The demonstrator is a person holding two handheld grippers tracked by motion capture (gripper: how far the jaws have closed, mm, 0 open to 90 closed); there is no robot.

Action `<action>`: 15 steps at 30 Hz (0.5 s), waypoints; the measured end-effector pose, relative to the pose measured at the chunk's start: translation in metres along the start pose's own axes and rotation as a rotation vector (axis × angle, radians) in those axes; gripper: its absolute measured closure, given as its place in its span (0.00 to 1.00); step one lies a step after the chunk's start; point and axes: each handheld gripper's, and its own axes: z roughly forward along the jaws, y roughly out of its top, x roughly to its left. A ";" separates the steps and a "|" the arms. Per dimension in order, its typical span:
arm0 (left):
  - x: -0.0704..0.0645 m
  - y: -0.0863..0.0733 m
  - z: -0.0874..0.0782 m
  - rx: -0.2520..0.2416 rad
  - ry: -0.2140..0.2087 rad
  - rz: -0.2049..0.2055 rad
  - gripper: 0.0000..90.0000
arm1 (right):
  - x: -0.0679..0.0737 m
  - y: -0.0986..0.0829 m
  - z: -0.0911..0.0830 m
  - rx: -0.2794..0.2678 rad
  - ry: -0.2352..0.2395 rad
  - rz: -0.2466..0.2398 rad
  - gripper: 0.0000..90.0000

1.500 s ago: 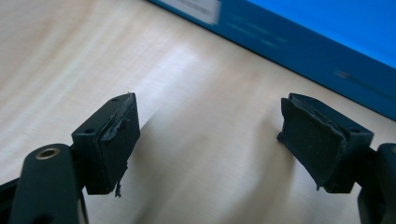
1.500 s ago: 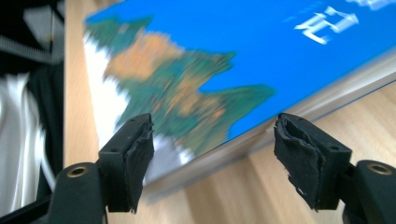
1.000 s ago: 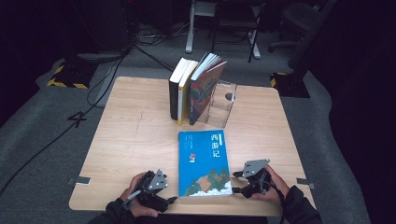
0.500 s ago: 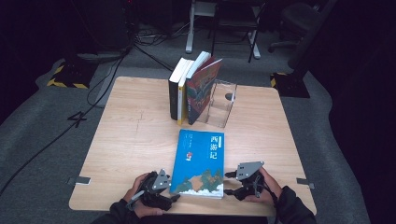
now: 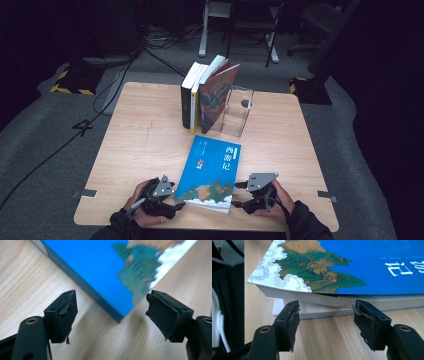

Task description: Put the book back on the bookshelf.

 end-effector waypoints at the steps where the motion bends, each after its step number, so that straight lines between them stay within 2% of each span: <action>1: -0.002 0.002 -0.002 -0.015 -0.011 0.002 0.24 | 0.000 0.002 -0.001 -0.014 -0.001 0.010 0.42; 3: -0.007 0.005 -0.004 -0.020 -0.006 0.024 0.24 | 0.000 0.005 -0.003 -0.029 -0.006 0.028 0.42; 7: -0.021 0.019 -0.004 -0.061 -0.022 0.063 0.25 | 0.002 0.010 -0.002 -0.037 -0.020 0.023 0.42; 10: -0.030 0.027 0.000 -0.061 -0.035 0.086 0.26 | 0.004 0.015 0.000 -0.053 -0.030 0.022 0.42; 13: -0.034 0.034 0.008 -0.056 -0.030 0.082 0.27 | 0.004 0.019 0.002 -0.065 -0.033 0.027 0.41; 15: -0.037 0.037 0.015 -0.052 -0.049 0.078 0.27 | 0.004 0.021 0.003 -0.073 -0.038 0.027 0.41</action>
